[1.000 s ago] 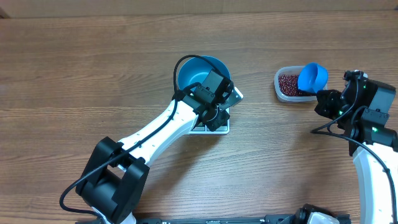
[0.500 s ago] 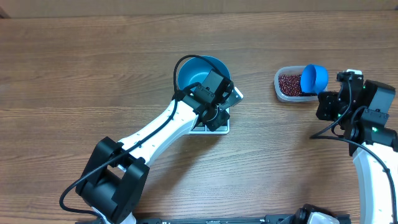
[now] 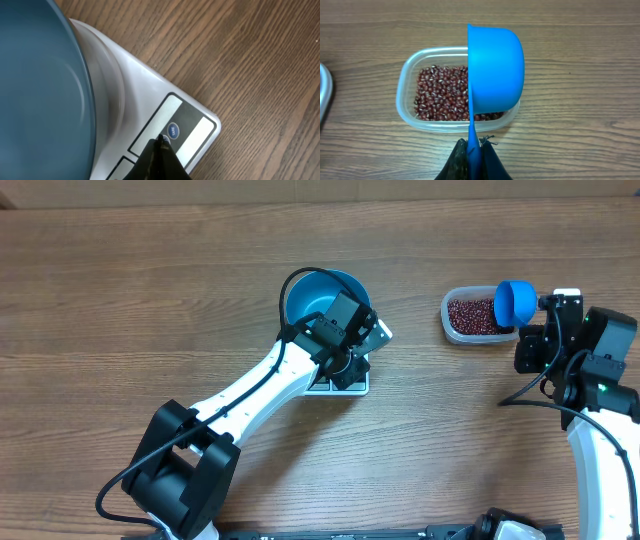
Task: Scoop item into bowl and weigh 150g on scale
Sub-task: 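Lower the blue scoop with the right gripper into the bean tub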
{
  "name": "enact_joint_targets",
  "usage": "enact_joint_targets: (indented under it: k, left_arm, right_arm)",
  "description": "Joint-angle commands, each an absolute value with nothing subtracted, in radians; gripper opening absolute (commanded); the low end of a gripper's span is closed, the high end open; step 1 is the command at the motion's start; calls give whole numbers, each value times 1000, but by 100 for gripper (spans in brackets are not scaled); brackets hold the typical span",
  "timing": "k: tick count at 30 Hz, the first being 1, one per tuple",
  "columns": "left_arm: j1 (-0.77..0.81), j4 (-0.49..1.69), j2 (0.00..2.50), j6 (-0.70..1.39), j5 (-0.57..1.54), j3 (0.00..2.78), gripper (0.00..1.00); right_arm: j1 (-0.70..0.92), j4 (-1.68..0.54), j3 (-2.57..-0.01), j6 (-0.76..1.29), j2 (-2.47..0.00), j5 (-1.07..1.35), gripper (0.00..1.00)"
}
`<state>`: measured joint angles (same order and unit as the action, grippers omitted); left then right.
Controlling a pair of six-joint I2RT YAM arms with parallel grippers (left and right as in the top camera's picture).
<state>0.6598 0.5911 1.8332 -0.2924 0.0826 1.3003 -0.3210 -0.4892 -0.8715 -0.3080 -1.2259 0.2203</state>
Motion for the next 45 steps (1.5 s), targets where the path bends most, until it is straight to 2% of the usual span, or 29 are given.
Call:
enact_joint_targets:
  k: [1,20,45]
  left_arm:
    - [661,581,1831,-315,94,1291,4]
    - [661,582,1831,-315,94,1291,4]
    - [661,582,1831,-315,94,1291,4]
  right_arm:
    - [-326,-477,-904,-320,-1278,199,4]
    - [-161,-446,-904,-347,-1347,-26,4]
    - [-151,-500,-904,-345,-1416,56,4]
